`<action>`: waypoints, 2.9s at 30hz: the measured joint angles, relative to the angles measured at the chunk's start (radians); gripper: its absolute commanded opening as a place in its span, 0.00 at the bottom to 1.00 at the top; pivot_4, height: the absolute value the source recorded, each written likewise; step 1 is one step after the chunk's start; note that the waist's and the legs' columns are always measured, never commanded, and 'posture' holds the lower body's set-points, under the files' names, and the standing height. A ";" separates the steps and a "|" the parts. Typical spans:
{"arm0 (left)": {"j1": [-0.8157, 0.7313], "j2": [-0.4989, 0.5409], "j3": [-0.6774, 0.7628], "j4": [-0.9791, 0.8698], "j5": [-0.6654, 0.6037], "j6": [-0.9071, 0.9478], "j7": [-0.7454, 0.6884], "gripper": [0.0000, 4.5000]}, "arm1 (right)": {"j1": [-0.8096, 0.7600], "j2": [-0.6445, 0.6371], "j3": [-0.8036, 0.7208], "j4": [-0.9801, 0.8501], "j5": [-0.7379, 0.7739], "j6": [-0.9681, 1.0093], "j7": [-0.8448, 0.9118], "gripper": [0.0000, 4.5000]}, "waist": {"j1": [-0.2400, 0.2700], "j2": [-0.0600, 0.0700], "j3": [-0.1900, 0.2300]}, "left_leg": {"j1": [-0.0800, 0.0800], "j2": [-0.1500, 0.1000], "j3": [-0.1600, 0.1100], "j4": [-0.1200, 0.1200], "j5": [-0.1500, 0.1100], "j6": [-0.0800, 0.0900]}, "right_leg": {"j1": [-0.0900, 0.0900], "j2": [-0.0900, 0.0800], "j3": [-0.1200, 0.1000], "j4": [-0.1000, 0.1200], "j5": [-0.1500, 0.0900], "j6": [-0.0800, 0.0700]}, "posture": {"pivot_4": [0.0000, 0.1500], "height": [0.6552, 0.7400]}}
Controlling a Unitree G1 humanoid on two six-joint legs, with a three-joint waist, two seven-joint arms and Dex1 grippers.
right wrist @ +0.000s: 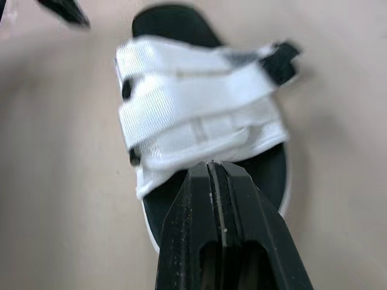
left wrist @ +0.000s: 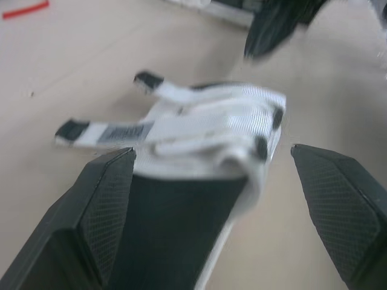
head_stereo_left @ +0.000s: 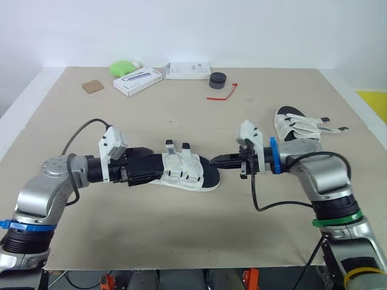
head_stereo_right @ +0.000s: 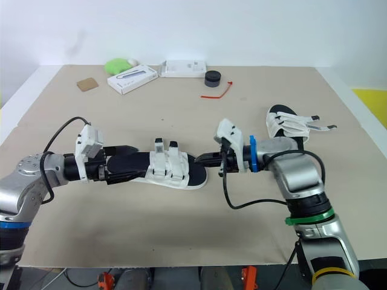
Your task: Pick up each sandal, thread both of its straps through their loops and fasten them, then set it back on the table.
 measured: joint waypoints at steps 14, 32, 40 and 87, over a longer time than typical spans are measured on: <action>0.086 -0.017 -0.087 -0.002 0.089 -0.135 -0.052 0.94 | 0.319 -0.045 -0.370 -0.426 0.343 0.164 -0.212 0.00 | 0.003 0.000 0.000 | 0.000 0.001 0.002 0.010 0.000 0.001 | 0.003 0.000 0.000 0.000 0.002 -0.004 | 1.00 1.00; -0.098 -0.163 -0.250 0.264 0.253 -0.347 -0.096 0.43 | 0.420 -0.045 -0.353 -0.502 0.455 0.163 -0.402 0.00 | 0.006 0.001 -0.001 | 0.002 0.001 0.002 0.018 0.000 0.002 | 0.010 0.000 0.001 0.000 0.004 -0.002 | 1.00 1.00; -0.110 -0.220 -0.218 0.298 0.216 -0.293 -0.060 0.01 | 0.450 -0.044 -0.322 -0.506 0.465 0.134 -0.446 0.00 | 0.005 0.001 -0.001 | 0.002 0.000 0.002 0.018 -0.001 0.003 | 0.010 0.000 0.001 0.000 0.004 -0.001 | 1.00 1.00; -0.073 -0.431 0.174 -0.130 0.219 0.273 0.913 0.99 | 0.373 -0.121 -0.224 -0.313 0.422 0.023 -0.337 0.00 | 0.004 -0.002 0.001 | 0.000 -0.004 0.002 0.019 0.002 0.004 | 0.010 -0.002 0.004 -0.001 0.009 0.004 | 1.00 1.00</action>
